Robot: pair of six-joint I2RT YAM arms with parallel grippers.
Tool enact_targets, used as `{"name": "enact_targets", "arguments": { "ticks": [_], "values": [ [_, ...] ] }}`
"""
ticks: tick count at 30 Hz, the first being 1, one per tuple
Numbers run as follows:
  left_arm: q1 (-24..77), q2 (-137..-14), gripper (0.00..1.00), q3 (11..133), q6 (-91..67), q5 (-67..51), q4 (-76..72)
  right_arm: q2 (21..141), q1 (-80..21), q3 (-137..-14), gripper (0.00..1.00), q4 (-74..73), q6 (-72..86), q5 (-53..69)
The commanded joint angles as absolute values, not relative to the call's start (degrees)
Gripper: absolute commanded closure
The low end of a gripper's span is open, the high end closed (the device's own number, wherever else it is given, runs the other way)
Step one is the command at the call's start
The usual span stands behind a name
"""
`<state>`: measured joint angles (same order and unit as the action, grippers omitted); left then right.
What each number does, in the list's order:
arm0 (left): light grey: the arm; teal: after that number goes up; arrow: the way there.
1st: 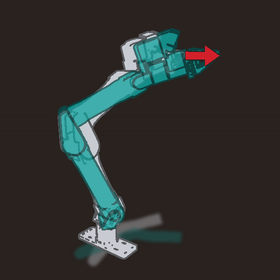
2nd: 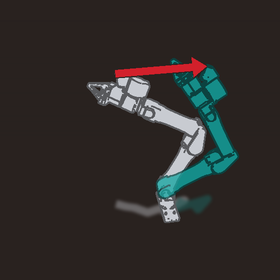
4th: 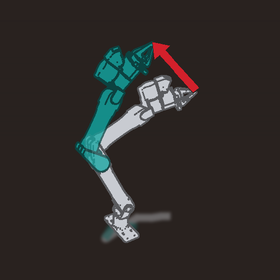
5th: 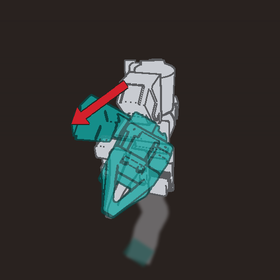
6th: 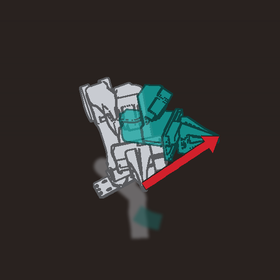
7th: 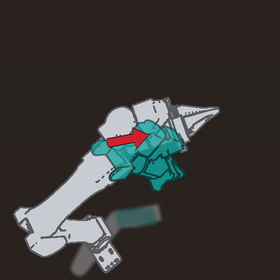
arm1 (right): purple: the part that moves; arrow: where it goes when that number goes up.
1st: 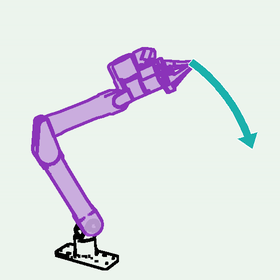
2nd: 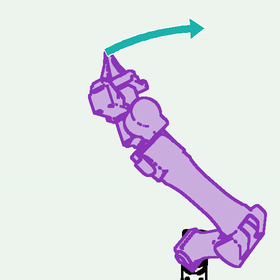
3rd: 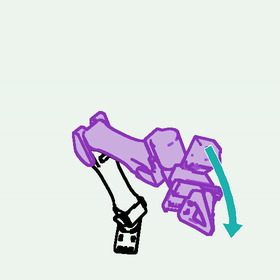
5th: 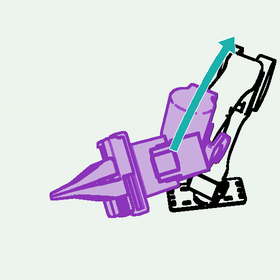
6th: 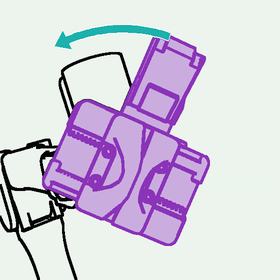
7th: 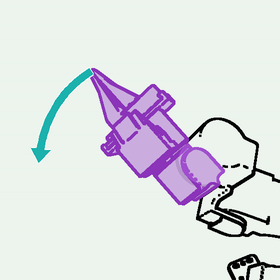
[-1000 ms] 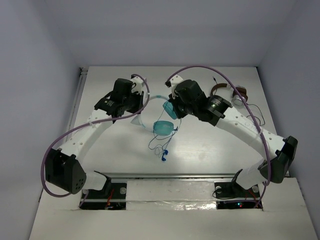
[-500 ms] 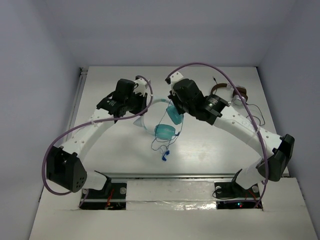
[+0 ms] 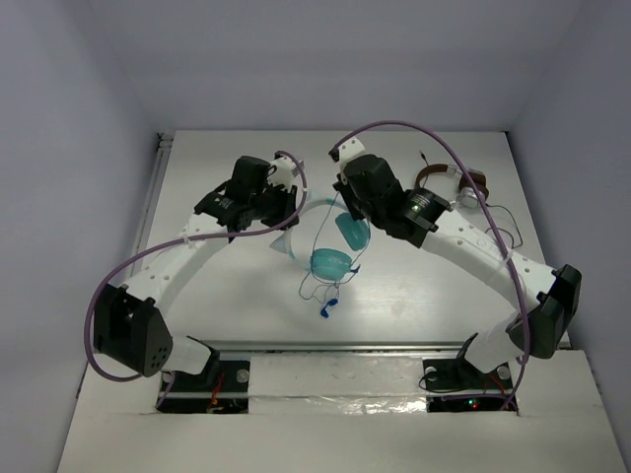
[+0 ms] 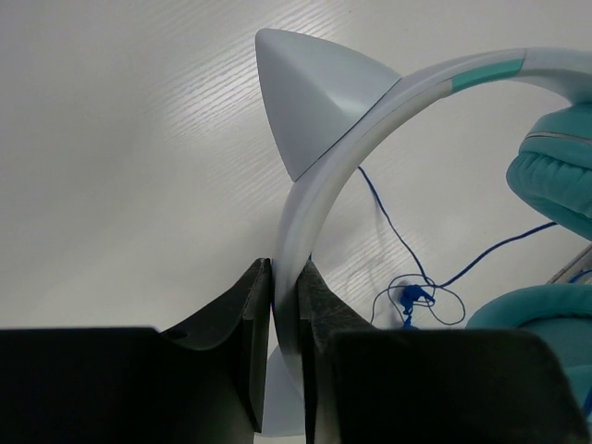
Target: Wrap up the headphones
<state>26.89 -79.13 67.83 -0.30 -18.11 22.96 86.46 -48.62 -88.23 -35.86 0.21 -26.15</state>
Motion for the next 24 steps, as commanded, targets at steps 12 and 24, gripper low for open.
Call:
{"name": "enact_targets", "arguments": {
  "ticks": [12, 24],
  "values": [
    [25.67, -72.78, 1.0, 67.59, -2.28, -27.85, 16.97, 76.56, -44.47, -77.0, 0.94, -19.79, 7.47, -24.62],
    [22.15, -68.29, 1.0, 67.32, -5.18, -35.15, 13.01, 67.94, -41.04, -64.08, 0.9, -4.41, 13.18, -3.18]
  ]
}}
